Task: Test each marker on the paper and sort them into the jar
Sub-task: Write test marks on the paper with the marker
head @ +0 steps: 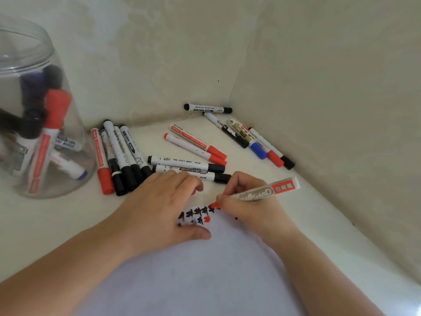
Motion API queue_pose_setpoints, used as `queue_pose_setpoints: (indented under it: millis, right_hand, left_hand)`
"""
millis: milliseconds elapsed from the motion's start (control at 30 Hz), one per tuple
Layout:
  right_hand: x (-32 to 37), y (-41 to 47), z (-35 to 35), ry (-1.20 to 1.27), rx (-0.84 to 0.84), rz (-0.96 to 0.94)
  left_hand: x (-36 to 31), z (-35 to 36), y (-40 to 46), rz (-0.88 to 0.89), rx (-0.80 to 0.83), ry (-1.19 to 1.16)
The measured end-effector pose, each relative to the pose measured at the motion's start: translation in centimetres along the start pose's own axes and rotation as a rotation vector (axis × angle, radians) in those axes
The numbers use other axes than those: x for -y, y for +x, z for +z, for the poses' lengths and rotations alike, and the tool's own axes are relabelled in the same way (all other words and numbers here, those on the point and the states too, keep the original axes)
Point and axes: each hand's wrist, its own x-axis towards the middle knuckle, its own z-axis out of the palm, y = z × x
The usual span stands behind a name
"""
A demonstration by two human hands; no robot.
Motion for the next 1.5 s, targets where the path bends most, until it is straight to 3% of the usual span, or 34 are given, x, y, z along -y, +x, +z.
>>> queue_pose_setpoints:
  millis: [167, 533, 1200, 1367, 1500]
  right_hand:
    - [-0.7, 0.1, 0.6, 0.012, -0.121, -0.055]
    - [-1.1, 0.1, 0.8, -0.099, -0.111, -0.122]
    - [-0.7, 0.0, 0.6, -0.073, -0.071, -0.083]
    - [-0.6, -0.1, -0.2, 0.128, -0.098, -0.053]
    - [0.1, -0.3, -1.0, 0.407, -0.054, -0.15]
  left_hand:
    - [0.0, 0.3, 0.0, -0.01, 0.026, -0.033]
    - [-0.3, 0.2, 0.0, -0.002, 0.054, -0.105]
    - [-0.4, 0.3, 0.0, 0.007, 0.034, -0.12]
    - [-0.4, 0.2, -0.1, 0.018, 0.019, -0.127]
    - [-0.6, 0.4, -0.3, -0.019, -0.049, -0.303]
